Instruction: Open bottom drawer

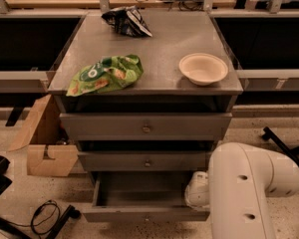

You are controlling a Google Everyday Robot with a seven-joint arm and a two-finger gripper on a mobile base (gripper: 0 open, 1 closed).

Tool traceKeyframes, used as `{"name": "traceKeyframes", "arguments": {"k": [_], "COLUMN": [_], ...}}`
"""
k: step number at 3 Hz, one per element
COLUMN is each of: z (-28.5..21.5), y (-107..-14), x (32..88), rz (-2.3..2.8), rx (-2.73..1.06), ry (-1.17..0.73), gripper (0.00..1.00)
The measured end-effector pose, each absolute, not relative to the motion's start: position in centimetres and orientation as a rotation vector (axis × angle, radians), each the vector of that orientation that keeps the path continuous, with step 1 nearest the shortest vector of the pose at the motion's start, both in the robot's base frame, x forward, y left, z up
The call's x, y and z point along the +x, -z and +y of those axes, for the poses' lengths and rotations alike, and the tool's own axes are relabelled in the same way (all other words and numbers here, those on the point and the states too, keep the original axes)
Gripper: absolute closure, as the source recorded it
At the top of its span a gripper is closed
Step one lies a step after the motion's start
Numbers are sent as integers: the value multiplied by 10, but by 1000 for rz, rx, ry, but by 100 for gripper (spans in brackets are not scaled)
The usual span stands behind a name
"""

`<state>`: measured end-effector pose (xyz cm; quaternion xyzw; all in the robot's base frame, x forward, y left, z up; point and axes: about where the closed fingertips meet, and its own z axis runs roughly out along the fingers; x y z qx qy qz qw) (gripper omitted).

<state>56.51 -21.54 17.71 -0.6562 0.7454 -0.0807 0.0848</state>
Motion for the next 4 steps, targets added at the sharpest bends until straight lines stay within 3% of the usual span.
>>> {"name": "traceKeyframes", "arguments": {"k": [1, 4], "z": [-210, -210], "y": [-150, -151], "x": [544, 550], "rz": [2252, 2253], "rx": [-1992, -1992], "ry": [167, 167], "gripper": [87, 21]}}
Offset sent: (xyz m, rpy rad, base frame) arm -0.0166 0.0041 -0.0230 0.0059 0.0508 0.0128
